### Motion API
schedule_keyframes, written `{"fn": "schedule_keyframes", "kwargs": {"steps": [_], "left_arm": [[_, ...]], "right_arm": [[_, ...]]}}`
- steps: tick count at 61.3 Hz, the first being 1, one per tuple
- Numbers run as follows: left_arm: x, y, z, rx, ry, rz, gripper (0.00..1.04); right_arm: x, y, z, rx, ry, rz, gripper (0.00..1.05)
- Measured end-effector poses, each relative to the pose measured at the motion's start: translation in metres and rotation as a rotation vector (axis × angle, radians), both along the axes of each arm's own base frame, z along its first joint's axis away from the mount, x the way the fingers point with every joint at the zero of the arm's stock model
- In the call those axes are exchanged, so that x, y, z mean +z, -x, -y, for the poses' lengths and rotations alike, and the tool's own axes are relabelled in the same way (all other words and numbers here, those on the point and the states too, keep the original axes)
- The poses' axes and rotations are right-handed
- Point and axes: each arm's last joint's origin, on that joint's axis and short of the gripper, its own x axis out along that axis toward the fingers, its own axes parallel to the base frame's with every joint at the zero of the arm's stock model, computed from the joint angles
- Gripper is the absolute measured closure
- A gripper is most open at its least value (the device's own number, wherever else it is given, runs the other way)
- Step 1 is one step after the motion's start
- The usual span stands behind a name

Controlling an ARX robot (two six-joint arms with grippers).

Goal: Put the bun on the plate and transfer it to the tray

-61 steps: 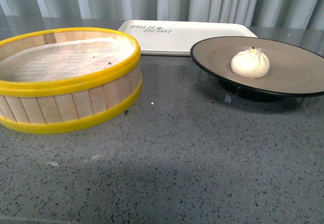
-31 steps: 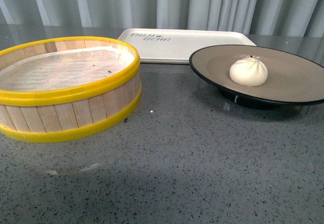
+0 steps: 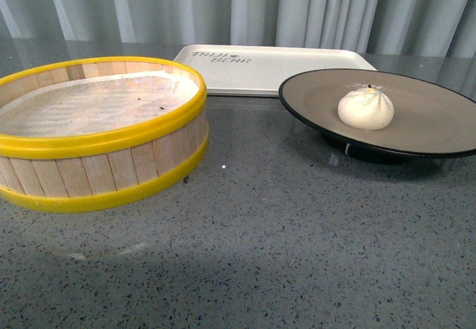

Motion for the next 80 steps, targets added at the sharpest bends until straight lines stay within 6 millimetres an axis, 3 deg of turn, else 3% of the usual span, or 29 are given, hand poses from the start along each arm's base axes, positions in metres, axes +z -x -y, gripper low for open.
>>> {"fn": "schedule_keyframes", "kwargs": {"steps": [34, 63, 80], "left_arm": [[-0.020, 0.015, 0.000, 0.000, 0.000, 0.005, 1.01], [-0.019, 0.017, 0.000, -0.001, 0.001, 0.024, 1.01], [-0.019, 0.017, 0.000, -0.001, 0.001, 0.023, 0.32]], "right_arm": [[0.000, 0.000, 0.000, 0.000, 0.000, 0.000, 0.08], [0.000, 0.000, 0.000, 0.000, 0.000, 0.000, 0.08], [0.000, 0.000, 0.000, 0.000, 0.000, 0.000, 0.08]]}}
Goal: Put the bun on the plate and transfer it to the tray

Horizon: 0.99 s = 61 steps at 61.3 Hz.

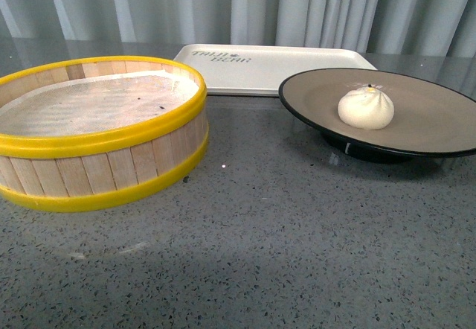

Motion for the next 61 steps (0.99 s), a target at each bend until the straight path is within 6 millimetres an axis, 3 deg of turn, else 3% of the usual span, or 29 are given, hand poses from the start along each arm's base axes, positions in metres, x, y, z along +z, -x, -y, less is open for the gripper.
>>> {"fn": "schedule_keyframes", "kwargs": {"steps": [8, 11, 14, 18, 32, 40, 47, 61], "left_arm": [[0.000, 0.000, 0.000, 0.000, 0.000, 0.000, 0.05], [0.000, 0.000, 0.000, 0.000, 0.000, 0.000, 0.07], [0.000, 0.000, 0.000, 0.000, 0.000, 0.000, 0.07], [0.000, 0.000, 0.000, -0.001, 0.000, 0.000, 0.07], [0.000, 0.000, 0.000, 0.000, 0.000, 0.001, 0.07], [0.000, 0.000, 0.000, 0.000, 0.000, 0.001, 0.07], [0.000, 0.000, 0.000, 0.000, 0.000, 0.001, 0.07], [0.000, 0.000, 0.000, 0.000, 0.000, 0.001, 0.07]], "right_arm": [[0.000, 0.000, 0.000, 0.000, 0.000, 0.000, 0.08], [-0.001, 0.000, 0.000, -0.027, 0.008, -0.029, 0.08], [0.002, -0.002, 0.002, -0.188, 0.065, -0.209, 0.08], [0.012, -0.016, 0.011, -0.319, 0.118, -0.315, 0.08], [0.053, -0.071, 0.052, -0.277, -0.098, -0.227, 0.08], [0.062, -0.108, 0.066, -0.216, -0.286, -0.230, 0.08], [0.062, -0.149, 0.065, -0.135, -0.505, -0.279, 0.08], [0.043, -0.195, 0.040, -0.025, -0.843, -0.424, 0.08]]}}
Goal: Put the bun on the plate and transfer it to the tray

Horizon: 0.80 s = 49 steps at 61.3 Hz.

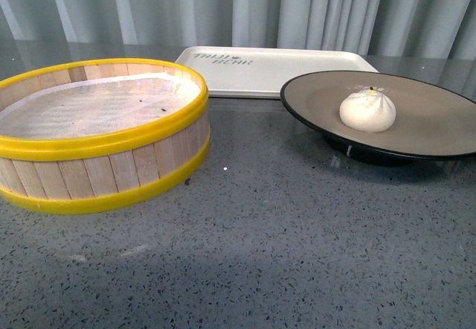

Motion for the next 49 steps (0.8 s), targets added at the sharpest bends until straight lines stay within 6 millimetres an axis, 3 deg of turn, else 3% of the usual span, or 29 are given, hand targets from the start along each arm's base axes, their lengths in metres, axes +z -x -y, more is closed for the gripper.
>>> {"fn": "schedule_keyframes", "kwargs": {"steps": [15, 37, 49], "left_arm": [[0.000, 0.000, 0.000, 0.000, 0.000, 0.000, 0.07], [0.000, 0.000, 0.000, 0.000, 0.000, 0.000, 0.07], [0.000, 0.000, 0.000, 0.000, 0.000, 0.000, 0.07]], "right_arm": [[-0.017, -0.016, -0.022, 0.059, -0.260, -0.071, 0.08], [-0.016, -0.019, -0.048, 0.149, -0.367, -0.095, 0.09], [-0.021, -0.016, -0.048, 0.142, -0.380, -0.119, 0.38]]}}
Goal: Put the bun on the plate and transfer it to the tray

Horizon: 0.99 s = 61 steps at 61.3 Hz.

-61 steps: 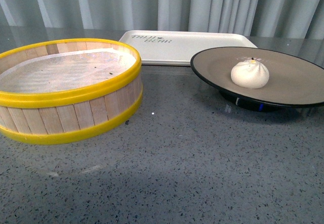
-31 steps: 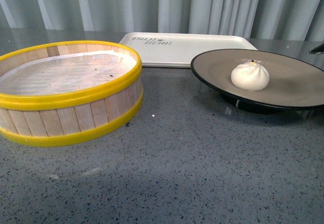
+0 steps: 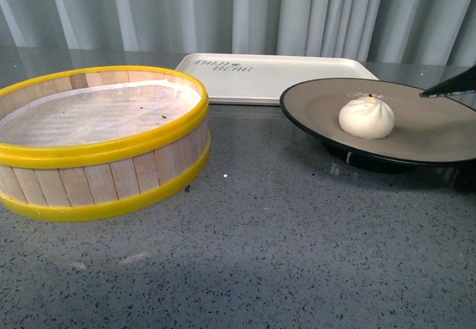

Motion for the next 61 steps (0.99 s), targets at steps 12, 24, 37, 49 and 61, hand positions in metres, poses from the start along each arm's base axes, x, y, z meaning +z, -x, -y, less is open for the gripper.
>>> {"fn": "schedule_keyframes", "kwargs": {"steps": [12, 24, 37, 49, 61], "left_arm": [[0.000, 0.000, 0.000, 0.000, 0.000, 0.000, 0.07], [0.000, 0.000, 0.000, 0.000, 0.000, 0.000, 0.07], [0.000, 0.000, 0.000, 0.000, 0.000, 0.000, 0.07], [0.000, 0.000, 0.000, 0.000, 0.000, 0.000, 0.07], [0.000, 0.000, 0.000, 0.000, 0.000, 0.000, 0.07]], "right_arm": [[-0.003, 0.006, 0.002, -0.008, -0.008, -0.012, 0.77], [0.000, 0.012, -0.002, -0.009, -0.008, 0.001, 1.02], [0.015, 0.026, -0.009, -0.011, 0.003, 0.067, 1.02], [0.038, 0.033, -0.003, -0.058, -0.007, 0.205, 1.02], [0.036, 0.000, 0.012, -0.117, -0.053, 0.211, 1.02]]}}
